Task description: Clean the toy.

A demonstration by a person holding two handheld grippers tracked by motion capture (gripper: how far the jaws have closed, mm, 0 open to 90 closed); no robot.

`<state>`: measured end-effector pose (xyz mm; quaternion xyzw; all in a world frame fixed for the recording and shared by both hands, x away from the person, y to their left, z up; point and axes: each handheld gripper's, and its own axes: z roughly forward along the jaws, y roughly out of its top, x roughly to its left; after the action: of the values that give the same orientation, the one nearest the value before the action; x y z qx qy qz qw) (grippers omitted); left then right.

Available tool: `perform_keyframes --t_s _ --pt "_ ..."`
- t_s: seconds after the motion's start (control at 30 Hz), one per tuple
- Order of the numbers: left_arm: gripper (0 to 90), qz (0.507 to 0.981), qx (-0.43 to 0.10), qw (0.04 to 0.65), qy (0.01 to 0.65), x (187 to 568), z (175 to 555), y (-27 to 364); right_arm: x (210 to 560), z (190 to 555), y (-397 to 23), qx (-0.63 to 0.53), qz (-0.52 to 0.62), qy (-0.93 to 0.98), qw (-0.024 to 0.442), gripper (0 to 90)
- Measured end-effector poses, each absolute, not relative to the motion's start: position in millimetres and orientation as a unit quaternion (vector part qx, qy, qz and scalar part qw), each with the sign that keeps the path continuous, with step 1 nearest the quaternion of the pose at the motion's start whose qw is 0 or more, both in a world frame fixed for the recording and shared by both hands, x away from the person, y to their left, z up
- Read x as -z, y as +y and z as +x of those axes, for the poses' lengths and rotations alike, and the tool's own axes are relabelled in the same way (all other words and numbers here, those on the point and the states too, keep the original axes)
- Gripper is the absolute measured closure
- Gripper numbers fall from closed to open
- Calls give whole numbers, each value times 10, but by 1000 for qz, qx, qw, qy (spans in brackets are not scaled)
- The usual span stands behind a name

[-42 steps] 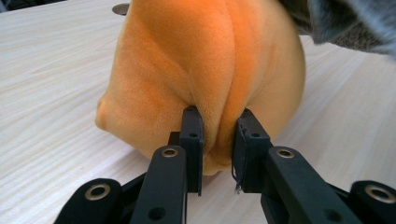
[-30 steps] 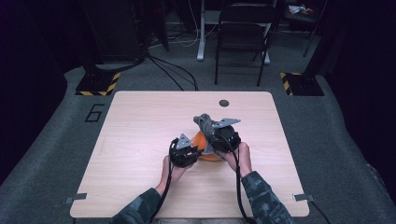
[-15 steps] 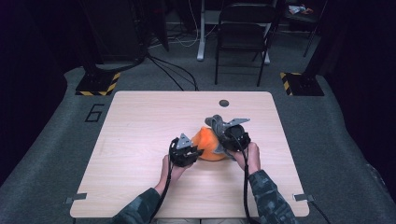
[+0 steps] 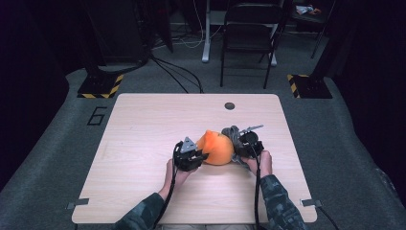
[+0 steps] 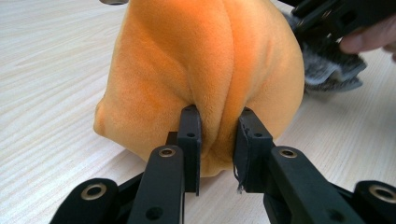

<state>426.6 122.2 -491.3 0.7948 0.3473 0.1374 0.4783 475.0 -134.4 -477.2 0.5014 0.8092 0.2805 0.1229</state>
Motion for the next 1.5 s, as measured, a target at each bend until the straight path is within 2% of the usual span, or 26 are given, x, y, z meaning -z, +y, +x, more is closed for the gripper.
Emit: perform_keyframes --t_s 0.17,0.3,0.43,0.63,0.77,0.83,1.0,1.13,1.2,1.3,1.37,1.5 --pt "742 796 -143 476 346 4917 4269 1238 4947 4779 -1331 -269 501 816 106 739" --pt "739 793 -145 478 348 4922 4271 1238 4926 4784 -1341 -261 493 823 111 736" --pt "735 792 -141 479 352 4922 4275 1252 4754 4770 -1430 -262 500 815 127 736" --pt "728 793 -151 476 349 4919 4286 1255 4289 4624 -1405 -344 475 798 141 737" --pt "710 791 -152 476 353 4929 4289 1266 4304 4583 -1188 -338 450 817 124 737" --pt "644 790 -152 476 355 4922 4285 1268 4362 4594 -1159 -340 457 812 127 738" --pt "377 806 -192 454 328 4867 4207 1183 4373 4608 -1199 -342 454 812 131 738" --pt "311 820 -219 429 309 4891 4187 1074 4372 4601 -1169 -345 461 807 132 737" --pt "366 822 -234 421 304 4933 4189 1035 4378 4603 -1170 -345 457 808 136 738" --pt "552 818 -243 425 302 4962 4190 1036 4389 4608 -1178 -347 457 807 139 737" --pt "639 814 -243 429 307 4957 4192 1051 4389 4610 -1190 -350 460 805 136 736" --pt "709 806 -233 439 323 4929 4198 1090 4287 4585 -1191 -356 456 802 148 735"
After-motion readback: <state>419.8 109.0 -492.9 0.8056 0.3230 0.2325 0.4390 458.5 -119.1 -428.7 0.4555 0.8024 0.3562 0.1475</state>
